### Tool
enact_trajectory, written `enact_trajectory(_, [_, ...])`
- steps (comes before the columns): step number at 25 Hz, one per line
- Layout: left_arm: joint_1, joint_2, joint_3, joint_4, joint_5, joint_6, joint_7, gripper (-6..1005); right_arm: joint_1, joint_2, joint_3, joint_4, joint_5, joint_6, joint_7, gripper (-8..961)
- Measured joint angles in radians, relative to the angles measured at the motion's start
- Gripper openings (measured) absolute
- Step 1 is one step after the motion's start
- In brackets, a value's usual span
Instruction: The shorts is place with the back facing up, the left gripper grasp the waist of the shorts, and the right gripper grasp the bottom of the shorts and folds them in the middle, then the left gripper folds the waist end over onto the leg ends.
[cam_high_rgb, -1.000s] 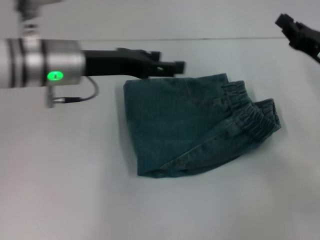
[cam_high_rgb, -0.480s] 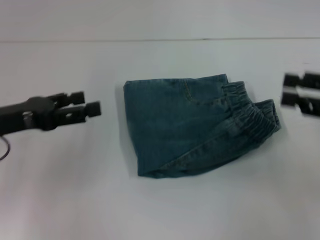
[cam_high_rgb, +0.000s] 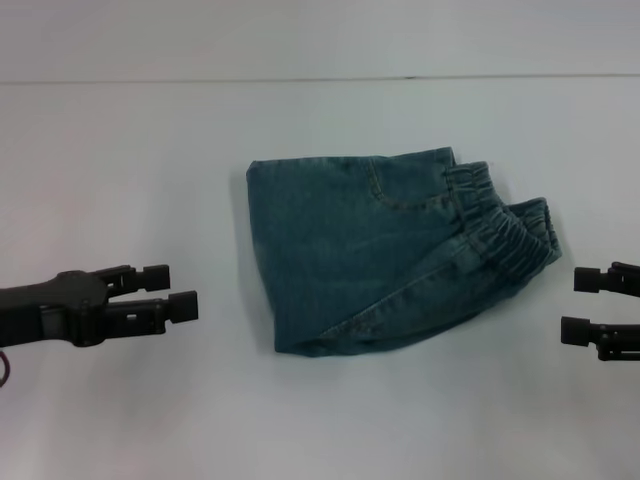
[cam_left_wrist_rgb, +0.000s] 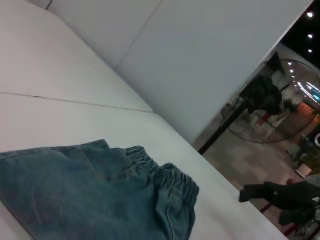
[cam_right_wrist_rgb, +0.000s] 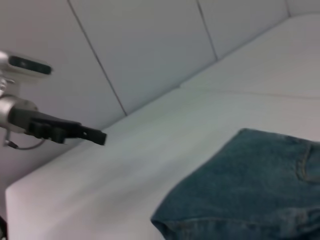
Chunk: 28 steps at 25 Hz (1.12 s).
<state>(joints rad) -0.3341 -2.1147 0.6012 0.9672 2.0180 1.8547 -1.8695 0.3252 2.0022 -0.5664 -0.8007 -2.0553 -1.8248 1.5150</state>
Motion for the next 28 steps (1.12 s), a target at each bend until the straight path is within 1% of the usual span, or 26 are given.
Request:
enact_trajectory(2, [-0.005, 0.000, 0.002, -0.007, 0.000, -0.003, 0.000, 950, -0.006, 0.001, 0.000, 0.004, -0.005, 0.019, -0.004, 900])
enact_trajectory(8, [-0.018, 0.001, 0.006, -0.026, 0.003, -0.010, 0.001, 949, -0.015, 0.002, 0.003, 0.021, -0.007, 0.039, -0.008, 944])
enact_trajectory(13, [-0.019, -0.001, 0.024, -0.028, 0.012, -0.022, 0.002, 949, -0.017, 0.004, 0.007, 0.021, -0.008, 0.048, -0.009, 945])
enact_trajectory(28, [-0.029, -0.001, 0.029, -0.036, 0.028, -0.023, 0.000, 949, -0.010, 0.003, 0.004, 0.021, -0.008, 0.069, -0.010, 945])
